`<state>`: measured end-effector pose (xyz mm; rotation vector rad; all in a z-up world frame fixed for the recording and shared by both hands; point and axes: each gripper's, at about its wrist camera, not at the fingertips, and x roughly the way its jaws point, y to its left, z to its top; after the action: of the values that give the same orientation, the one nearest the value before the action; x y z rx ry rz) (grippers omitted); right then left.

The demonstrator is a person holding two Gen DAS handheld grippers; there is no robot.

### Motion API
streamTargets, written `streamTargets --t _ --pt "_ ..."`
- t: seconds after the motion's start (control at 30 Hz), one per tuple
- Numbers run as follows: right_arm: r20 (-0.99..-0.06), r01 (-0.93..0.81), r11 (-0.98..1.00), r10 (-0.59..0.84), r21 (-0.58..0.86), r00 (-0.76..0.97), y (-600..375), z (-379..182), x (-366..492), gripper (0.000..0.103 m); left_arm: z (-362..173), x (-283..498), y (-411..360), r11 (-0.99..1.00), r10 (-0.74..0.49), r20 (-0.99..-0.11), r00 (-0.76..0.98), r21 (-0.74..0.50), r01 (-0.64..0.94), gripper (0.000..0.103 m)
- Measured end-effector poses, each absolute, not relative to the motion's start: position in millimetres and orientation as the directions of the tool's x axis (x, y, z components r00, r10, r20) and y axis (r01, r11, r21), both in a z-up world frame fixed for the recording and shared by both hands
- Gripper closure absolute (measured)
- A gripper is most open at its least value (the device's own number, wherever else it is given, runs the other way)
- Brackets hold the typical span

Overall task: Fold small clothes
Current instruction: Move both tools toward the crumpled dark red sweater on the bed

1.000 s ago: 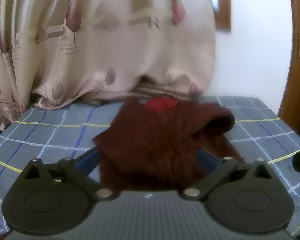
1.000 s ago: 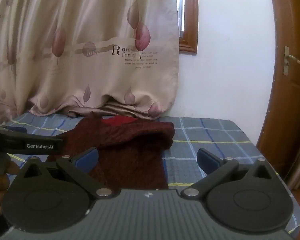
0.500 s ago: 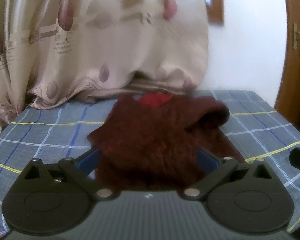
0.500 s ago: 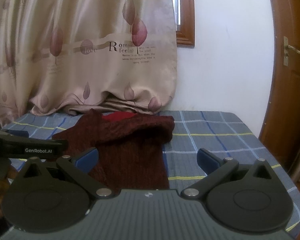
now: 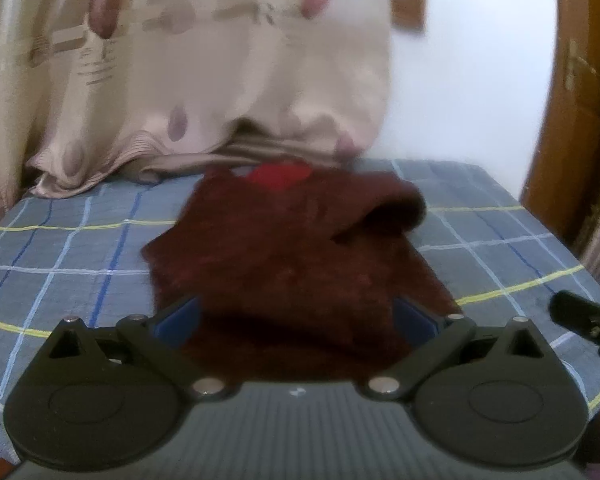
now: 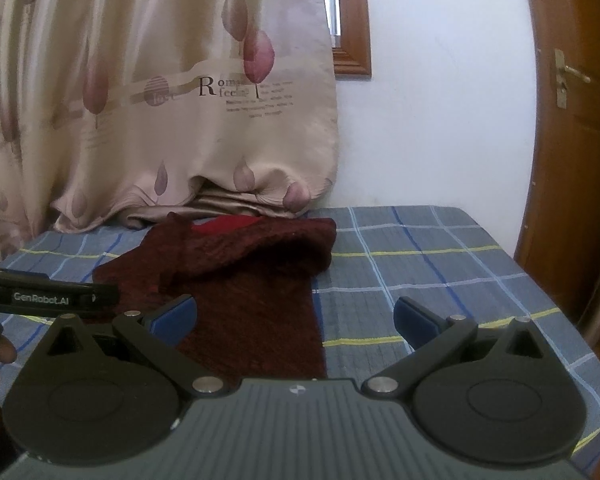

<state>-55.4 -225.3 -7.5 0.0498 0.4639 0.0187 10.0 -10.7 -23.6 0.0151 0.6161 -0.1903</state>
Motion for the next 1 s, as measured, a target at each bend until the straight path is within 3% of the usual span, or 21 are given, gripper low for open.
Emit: streamTargets --t 0.4,0.8,0.87,0.93,1.0 --pt "-0.458 0.03 0.996 0.013 0.086 0.889 -245.6 -14.9 -56.3 0.0 -24.2 17.7 -52.9 0.95 -0.285 -0.653 0.702 -0.094 0.298 0.0" --pt "-0.47 0.082 0.989 -0.012 0.127 0.882 -275.2 -24.7 -56.5 0.0 -64.2 46.5 -83.5 0.963 -0.228 -0.773 0.592 -0.089 0.254 0.003" --pt "-0.475 0.087 0.987 -0.014 0.133 0.88 -278.9 -26.5 -57.0 0.0 -68.1 46.5 -85.6 0.964 -0.214 -0.771 0.599 -0.069 0.256 0.023" --pt "-0.478 0.096 0.986 -0.018 0.138 0.878 -281.9 -28.0 -56.9 0.0 -71.4 48.8 -86.4 0.966 -0.197 -0.786 0.586 -0.055 0.251 0.061" --pt "-0.483 0.106 0.984 -0.023 0.145 0.876 -284.7 -29.5 -56.5 0.0 -73.8 52.1 -80.3 0.967 -0.219 -0.794 0.567 -0.098 0.235 0.077"
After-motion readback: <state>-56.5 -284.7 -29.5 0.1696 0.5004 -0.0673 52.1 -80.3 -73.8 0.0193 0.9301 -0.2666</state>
